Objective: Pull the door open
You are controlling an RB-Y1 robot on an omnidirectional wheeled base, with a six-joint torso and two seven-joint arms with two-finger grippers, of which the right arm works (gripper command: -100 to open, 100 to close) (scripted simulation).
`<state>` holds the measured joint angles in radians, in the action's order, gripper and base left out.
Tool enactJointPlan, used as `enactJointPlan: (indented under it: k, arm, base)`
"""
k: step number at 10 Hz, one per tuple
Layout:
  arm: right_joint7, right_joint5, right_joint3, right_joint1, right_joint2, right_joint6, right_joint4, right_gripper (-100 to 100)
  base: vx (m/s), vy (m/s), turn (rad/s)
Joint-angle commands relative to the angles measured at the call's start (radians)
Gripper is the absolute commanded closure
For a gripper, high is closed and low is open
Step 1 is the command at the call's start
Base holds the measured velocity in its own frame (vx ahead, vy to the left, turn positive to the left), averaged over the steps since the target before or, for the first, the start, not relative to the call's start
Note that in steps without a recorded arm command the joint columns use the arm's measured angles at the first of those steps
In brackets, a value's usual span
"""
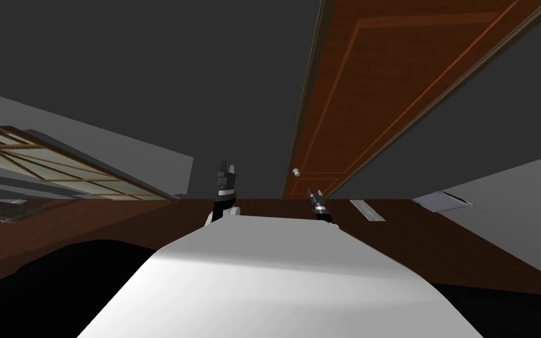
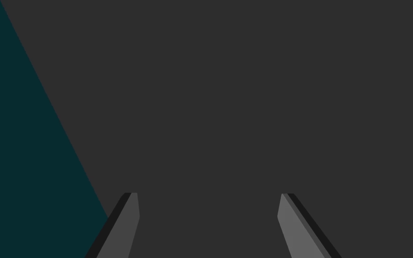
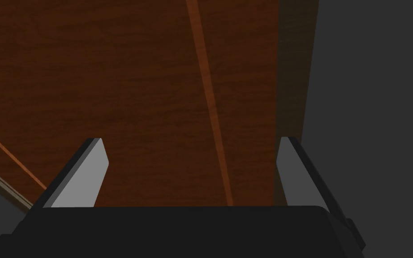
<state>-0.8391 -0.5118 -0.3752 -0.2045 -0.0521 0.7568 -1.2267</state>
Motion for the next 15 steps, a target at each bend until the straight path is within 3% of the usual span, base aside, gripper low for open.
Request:
enactJointPlan:
  k: [1,7,14,15]
  arm:
    - [-0.031,-0.017,-0.017,0.012,0.003,0.016,0.040,-100]
    - [-0.126,-0.074,-0.069,0.048,0.023,0.066,0.164,-100]
    - [-0.211,-0.125,-0.115,0.080,0.050,0.111,0.276,-100]
    - [-0.201,-0.120,-0.112,0.076,0.046,0.109,0.267,-100]
  base:
    - [0.099,-0.012,0.065]
    - [0.089,-0.020,0.074]
    - [0.069,-0.021,0.060]
    - [0.032,-0.017,0.016]
